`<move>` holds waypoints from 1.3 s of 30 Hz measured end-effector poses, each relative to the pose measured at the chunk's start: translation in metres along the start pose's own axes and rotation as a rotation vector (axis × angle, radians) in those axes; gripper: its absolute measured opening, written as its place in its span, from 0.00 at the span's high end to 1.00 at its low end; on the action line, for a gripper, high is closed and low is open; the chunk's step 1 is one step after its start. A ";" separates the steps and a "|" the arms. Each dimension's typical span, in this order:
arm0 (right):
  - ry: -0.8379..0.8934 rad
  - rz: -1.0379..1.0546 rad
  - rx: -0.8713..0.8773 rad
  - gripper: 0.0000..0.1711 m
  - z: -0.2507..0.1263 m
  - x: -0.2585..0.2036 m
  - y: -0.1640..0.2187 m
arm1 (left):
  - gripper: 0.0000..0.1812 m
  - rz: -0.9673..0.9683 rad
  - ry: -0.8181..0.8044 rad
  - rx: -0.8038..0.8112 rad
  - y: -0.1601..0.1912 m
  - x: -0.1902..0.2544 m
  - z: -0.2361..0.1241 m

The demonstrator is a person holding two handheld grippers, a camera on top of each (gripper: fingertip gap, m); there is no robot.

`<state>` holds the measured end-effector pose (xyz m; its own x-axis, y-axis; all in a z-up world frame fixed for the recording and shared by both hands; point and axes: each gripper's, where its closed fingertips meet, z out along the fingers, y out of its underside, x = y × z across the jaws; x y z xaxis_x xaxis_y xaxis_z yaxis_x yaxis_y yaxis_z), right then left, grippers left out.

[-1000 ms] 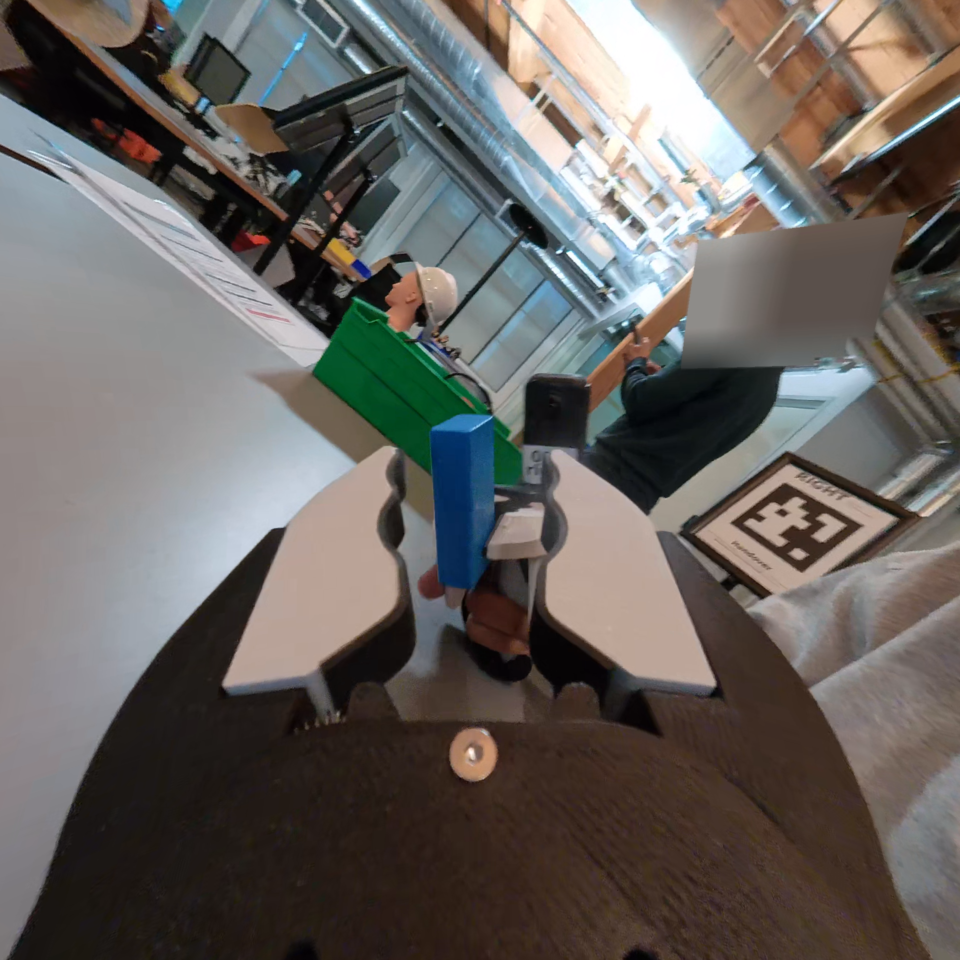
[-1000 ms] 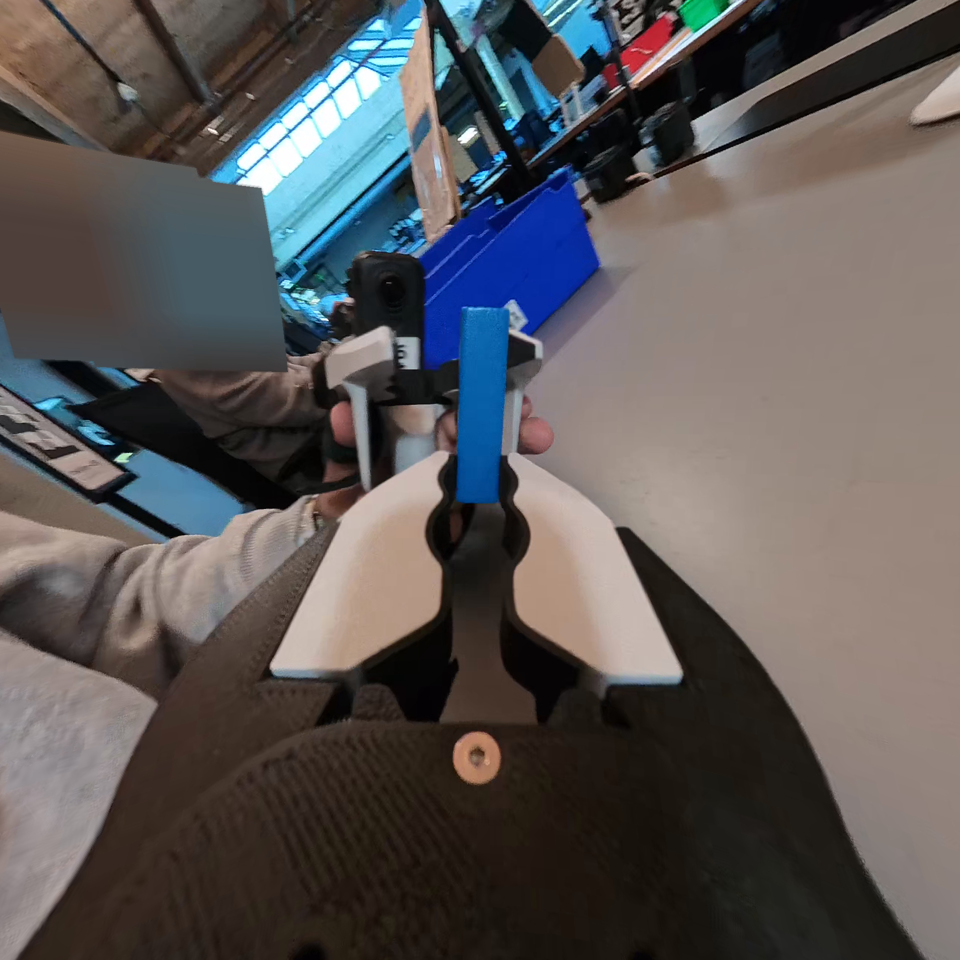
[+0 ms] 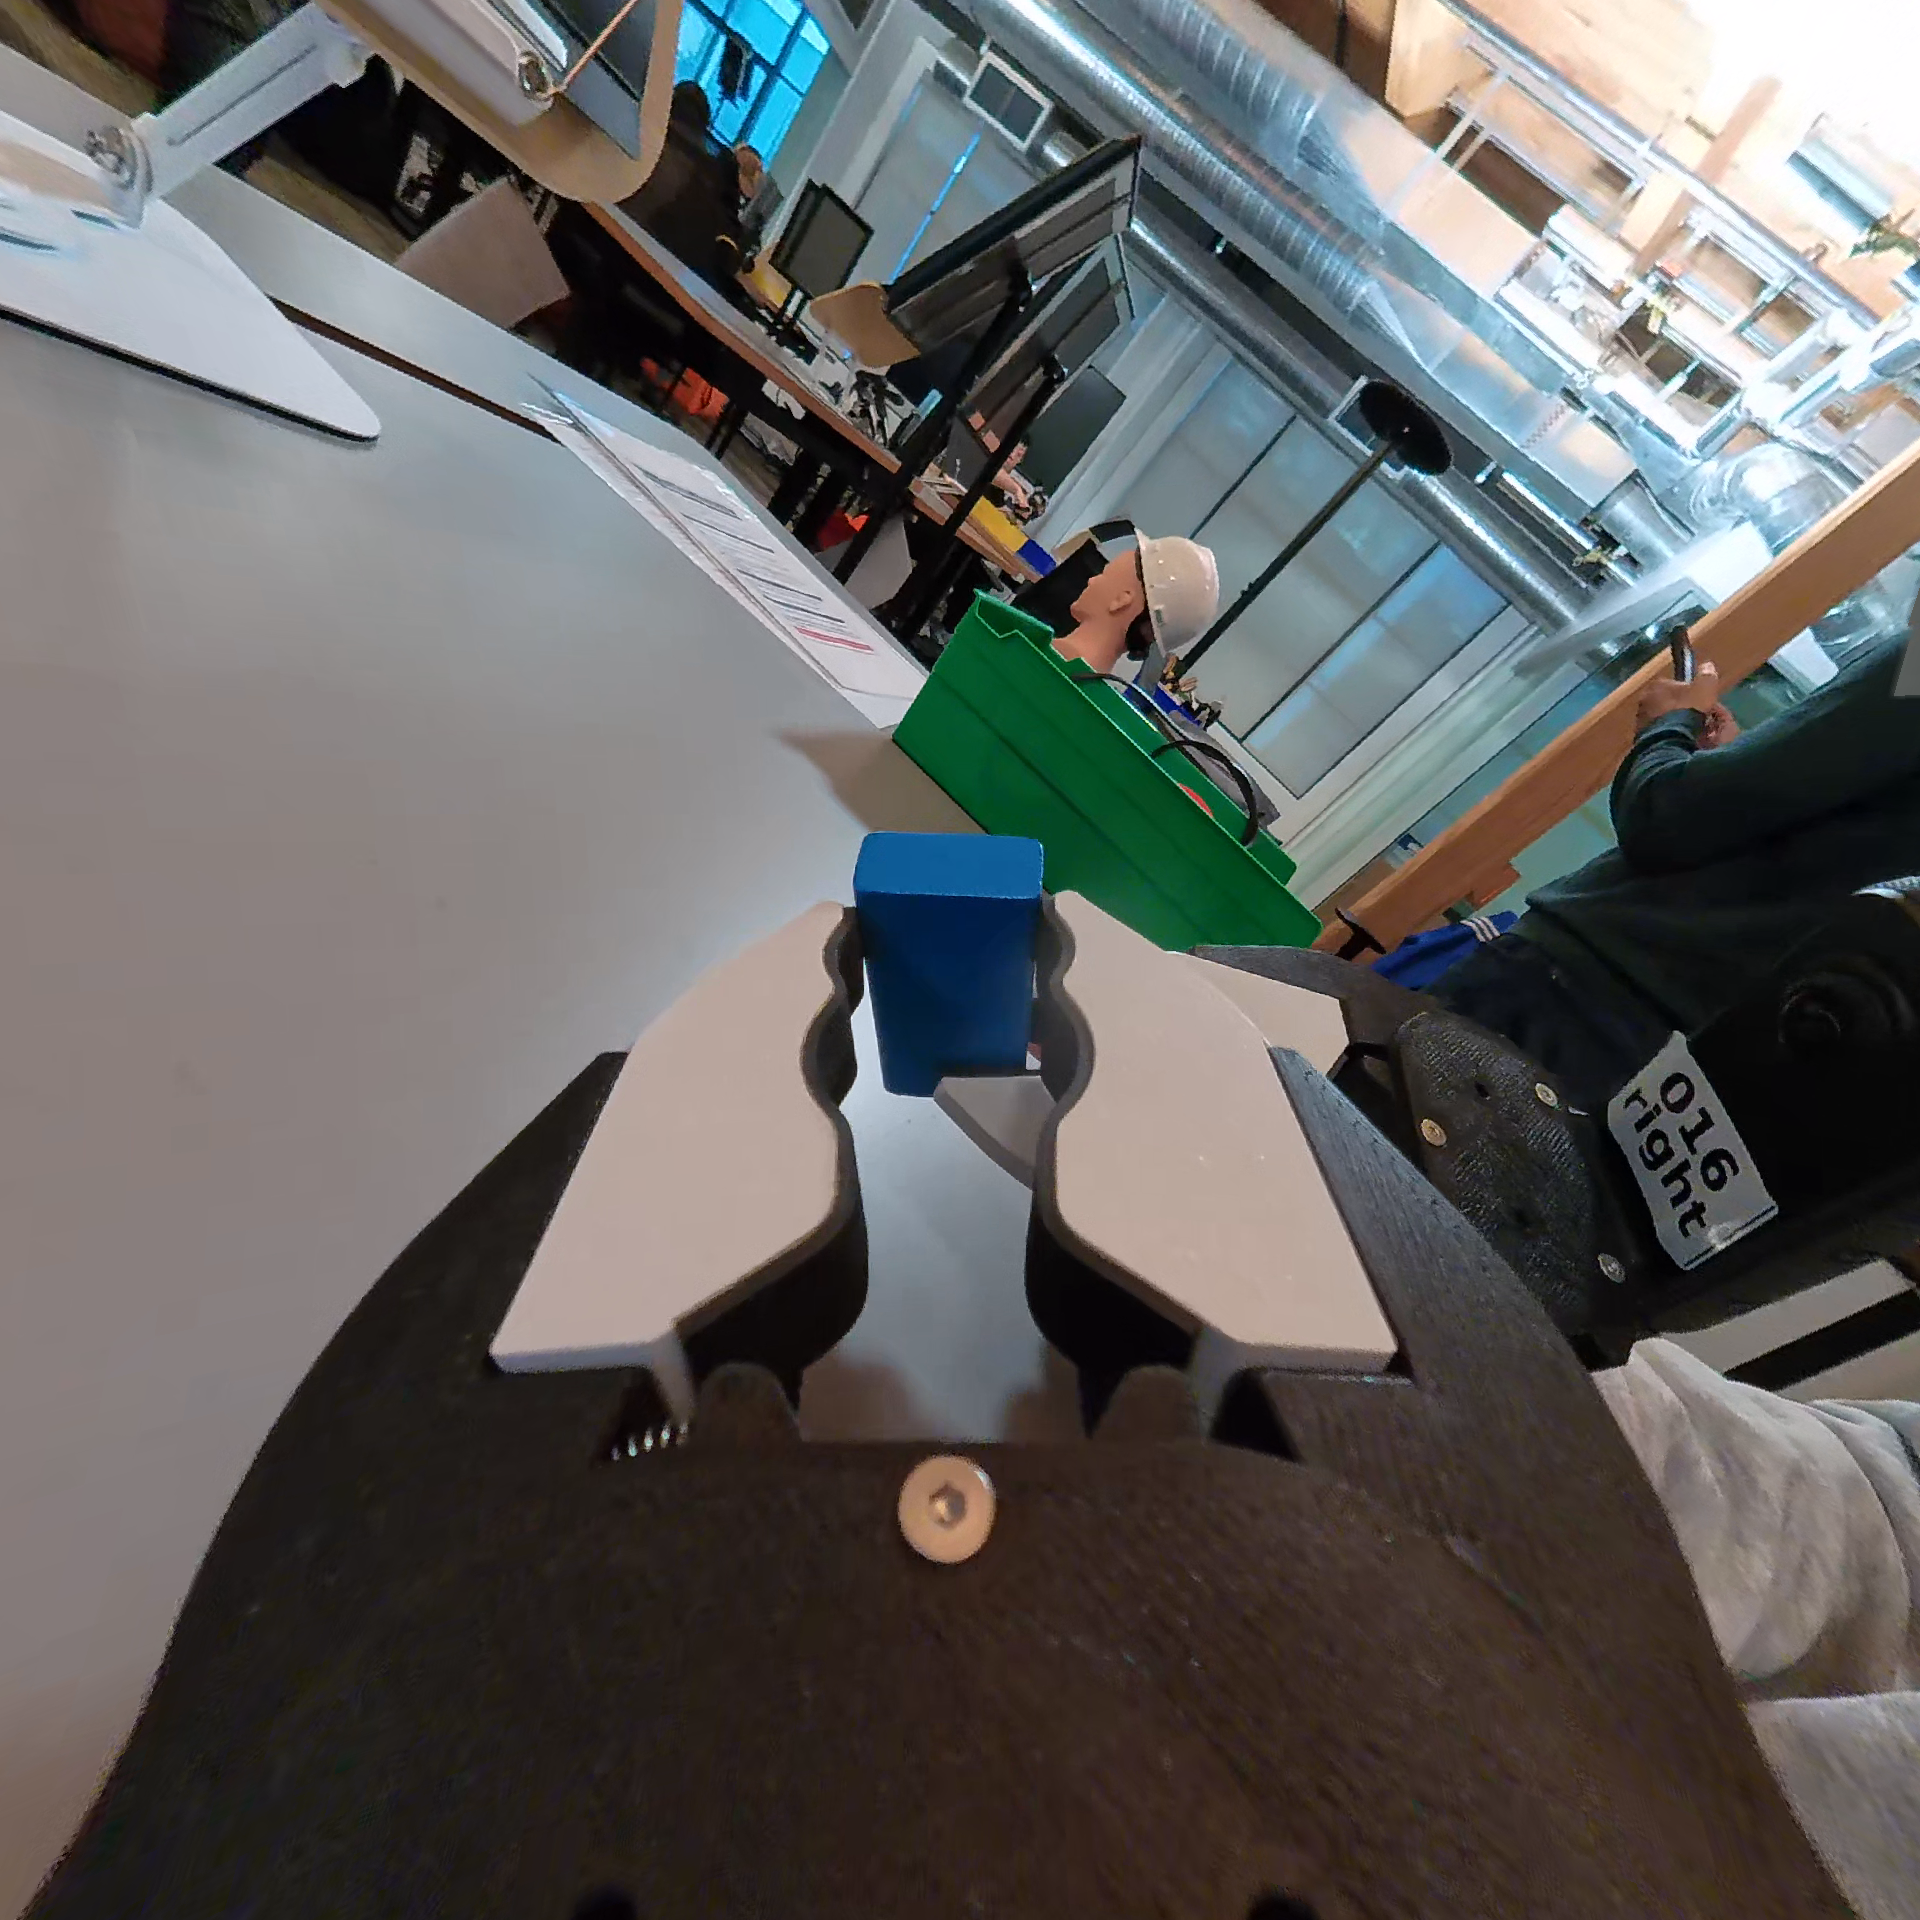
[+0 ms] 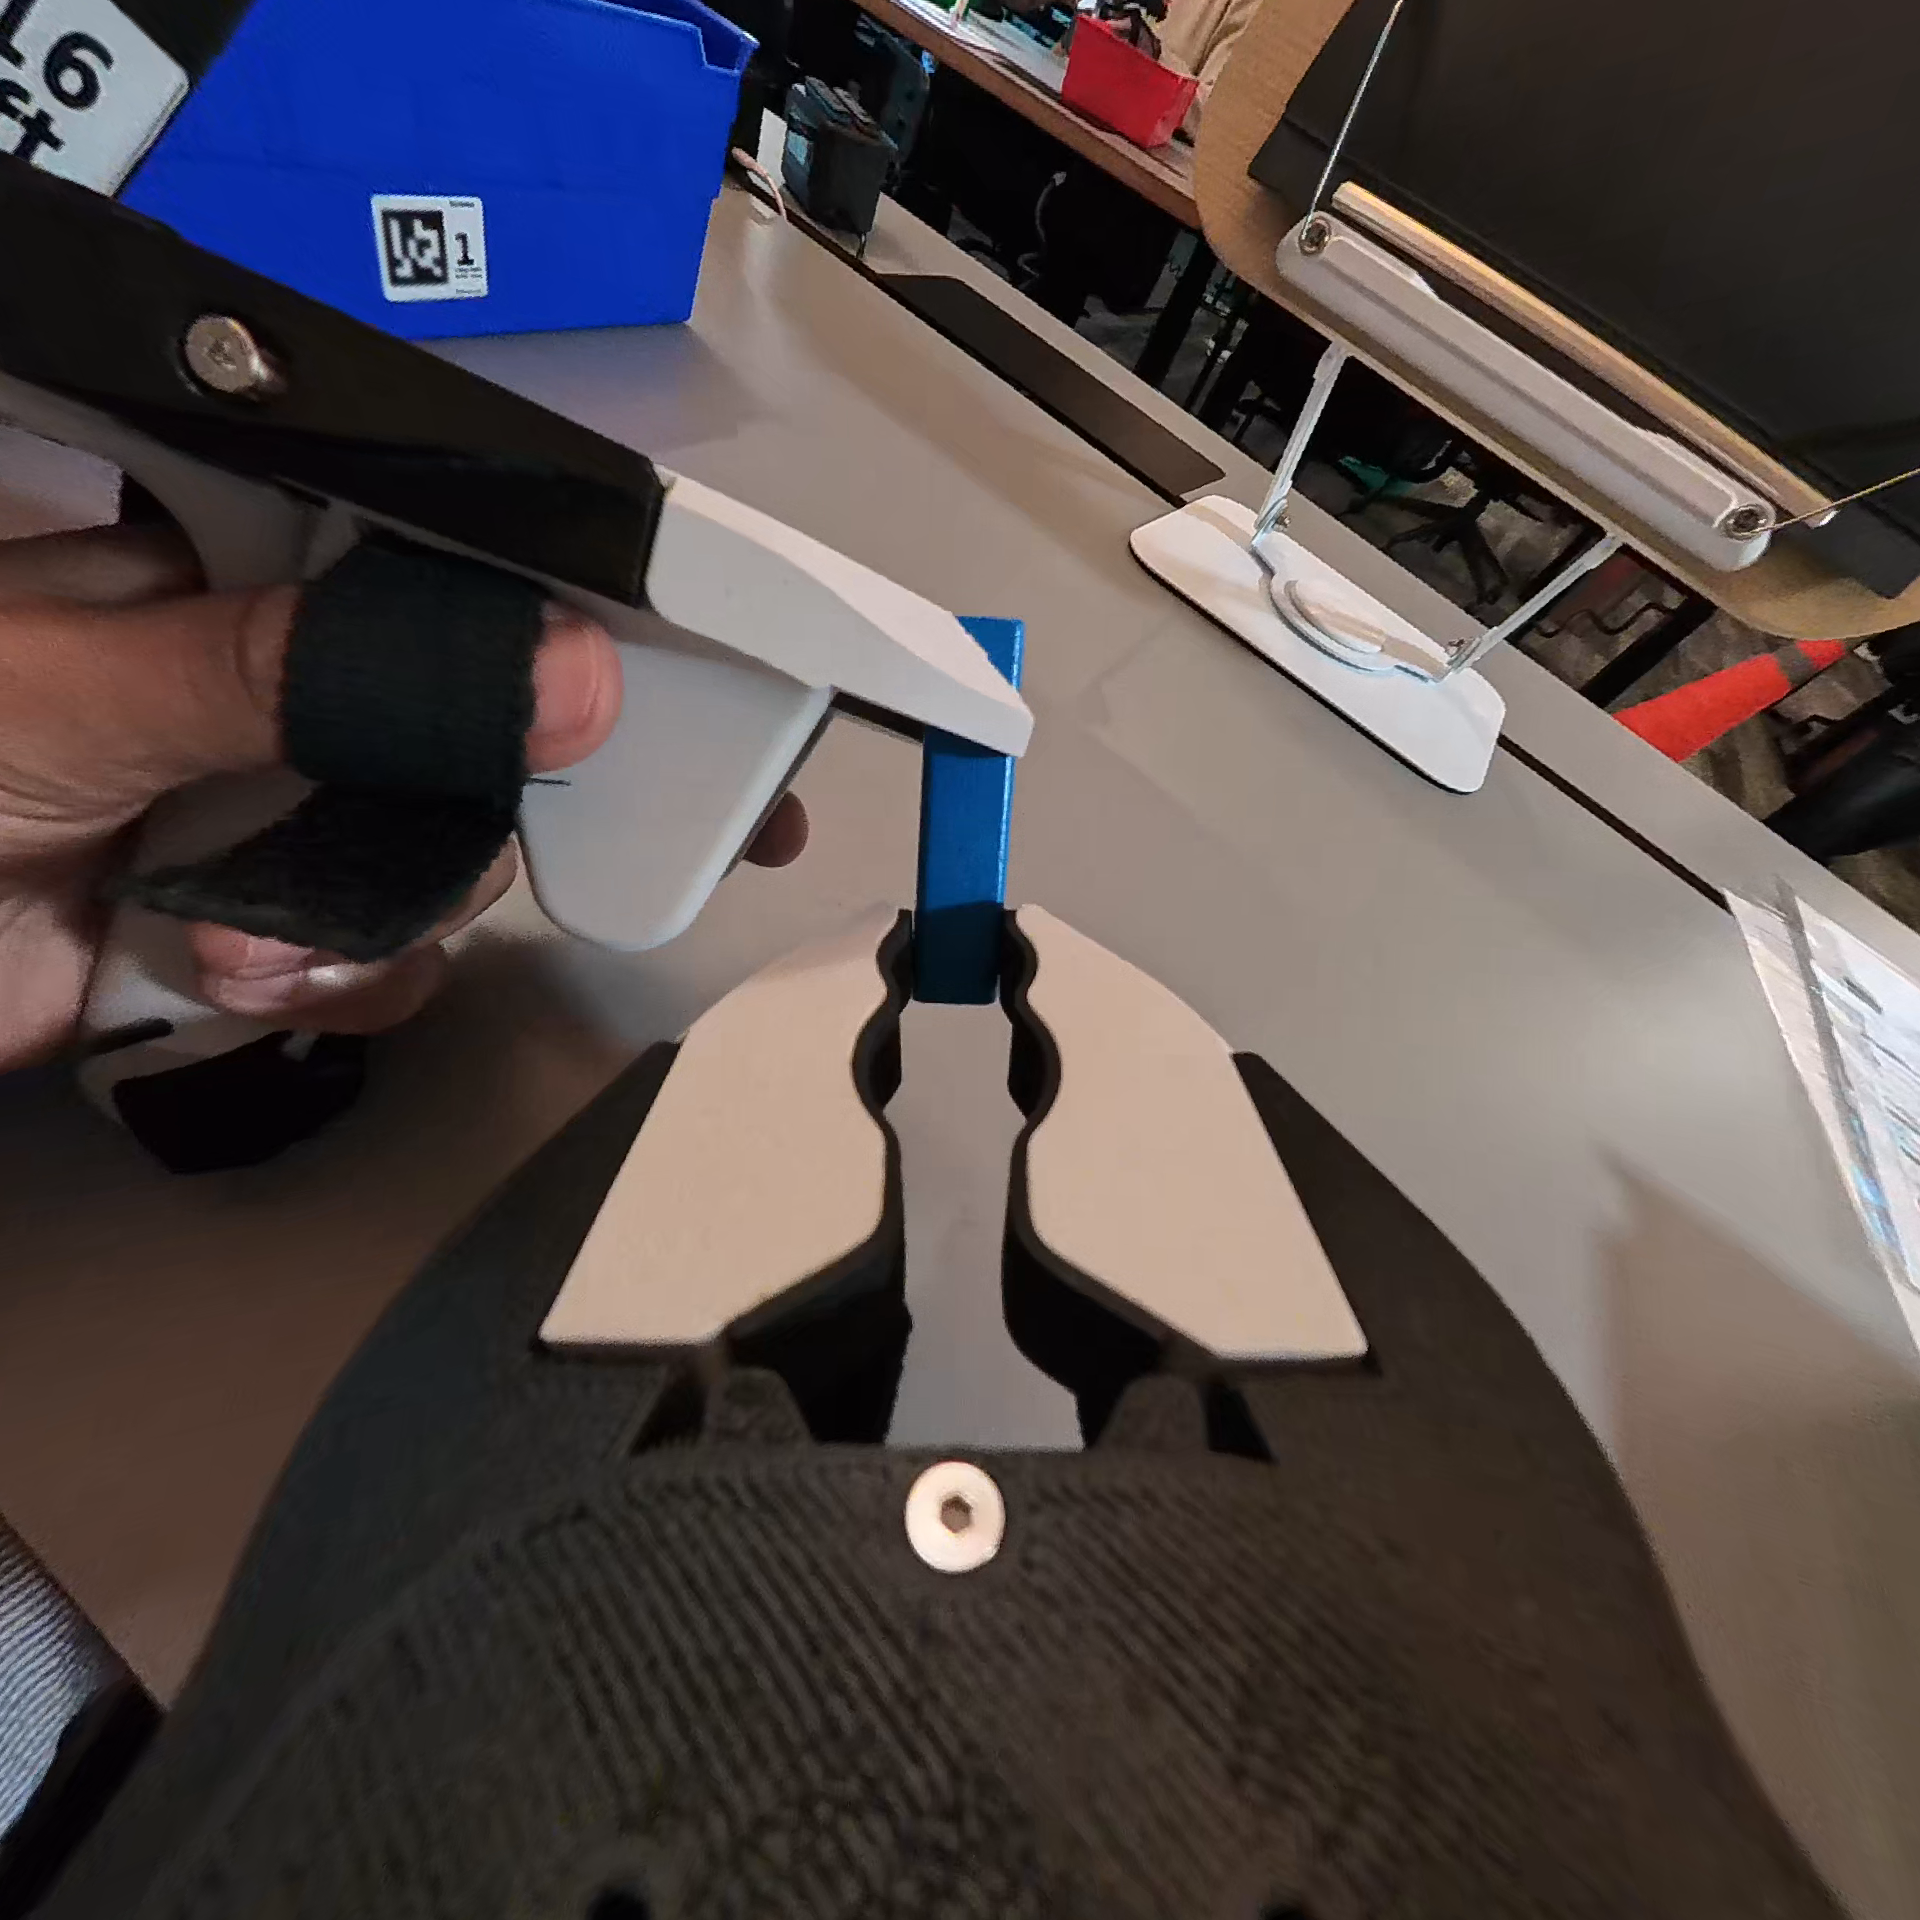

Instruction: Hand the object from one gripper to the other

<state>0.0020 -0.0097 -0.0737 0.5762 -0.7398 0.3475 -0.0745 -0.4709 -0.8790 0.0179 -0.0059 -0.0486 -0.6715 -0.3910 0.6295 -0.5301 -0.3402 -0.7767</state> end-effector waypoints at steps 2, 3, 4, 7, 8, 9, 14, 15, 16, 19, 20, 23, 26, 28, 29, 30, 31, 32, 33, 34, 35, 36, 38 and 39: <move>-0.045 0.031 0.010 0.82 0.000 -0.004 -0.001 | 0.83 0.013 -0.005 0.004 -0.002 -0.001 -0.001; -0.087 0.068 0.021 0.80 0.000 -0.007 -0.002 | 0.83 0.012 -0.005 0.009 -0.004 -0.002 -0.002; -0.135 0.127 0.037 0.77 -0.001 -0.009 -0.005 | 0.83 0.008 -0.003 0.015 -0.006 -0.003 -0.003; -0.279 0.348 0.112 0.69 -0.007 -0.009 -0.016 | 0.83 -0.021 0.010 0.041 -0.014 -0.008 -0.008; -0.330 0.421 0.144 0.68 -0.010 -0.007 -0.020 | 0.83 -0.033 0.026 0.047 -0.017 -0.008 -0.009; -0.375 0.493 0.176 0.68 -0.012 -0.004 -0.024 | 0.83 -0.045 0.053 0.056 -0.020 -0.007 -0.010; -0.593 0.851 0.285 0.68 -0.024 0.012 -0.037 | 0.83 -0.089 0.229 0.115 -0.035 0.010 -0.017; -0.621 0.915 0.309 0.67 -0.025 0.015 -0.039 | 0.83 -0.101 0.260 0.126 -0.037 0.014 -0.018; -0.645 0.971 0.334 0.67 -0.027 0.017 -0.041 | 0.83 -0.117 0.292 0.141 -0.038 0.018 -0.019; -0.696 1.070 0.385 0.66 -0.029 0.016 -0.046 | 0.83 -0.178 0.368 0.192 -0.042 0.028 -0.022; -0.708 1.090 0.399 0.66 -0.030 0.014 -0.048 | 0.83 -0.196 0.383 0.211 -0.043 0.030 -0.022; -0.728 1.136 0.442 0.66 -0.032 0.009 -0.053 | 0.83 -0.276 0.418 0.255 -0.042 0.033 -0.022; -0.697 1.144 0.461 0.68 -0.031 0.008 -0.053 | 0.83 -0.361 0.442 0.294 -0.040 0.034 -0.021; -0.674 1.129 0.467 0.69 -0.031 0.009 -0.053 | 0.83 -0.400 0.445 0.312 -0.039 0.034 -0.021; -0.665 1.119 0.471 0.69 -0.031 0.010 -0.053 | 0.83 -0.410 0.439 0.317 -0.037 0.033 -0.020; -0.656 1.109 0.471 0.70 -0.031 0.010 -0.053 | 0.83 -0.419 0.432 0.316 -0.036 0.033 -0.019; -0.649 1.101 0.471 0.70 -0.031 0.011 -0.053 | 0.83 -0.427 0.432 0.309 -0.034 0.033 -0.017; -0.641 1.094 0.471 0.71 -0.031 0.011 -0.052 | 0.83 -0.433 0.432 0.309 -0.033 0.033 -0.017; -0.632 1.089 0.472 0.71 -0.030 0.012 -0.052 | 0.83 -0.437 0.428 0.313 -0.033 0.033 -0.016; -0.626 1.087 0.472 0.72 -0.030 0.012 -0.052 | 0.83 -0.440 0.427 0.318 -0.033 0.034 -0.017; -0.622 1.085 0.468 0.72 -0.029 0.011 -0.051 | 0.83 -0.444 0.429 0.321 -0.032 0.035 -0.017; -0.620 1.084 0.467 0.72 -0.029 0.011 -0.051 | 0.83 -0.449 0.430 0.322 -0.032 0.035 -0.016; -0.615 1.081 0.461 0.73 -0.028 0.010 -0.050 | 0.83 -0.452 0.430 0.325 -0.030 0.036 -0.016; -0.615 1.078 0.458 0.73 -0.028 0.009 -0.050 | 0.83 -0.453 0.432 0.324 -0.030 0.037 -0.015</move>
<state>-0.0119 -0.0064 -0.0176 0.6841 -0.2446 -0.6871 -0.5145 0.5060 -0.6923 0.0007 0.0026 -0.0027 -0.6020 0.2010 0.7728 -0.6706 -0.6527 -0.3525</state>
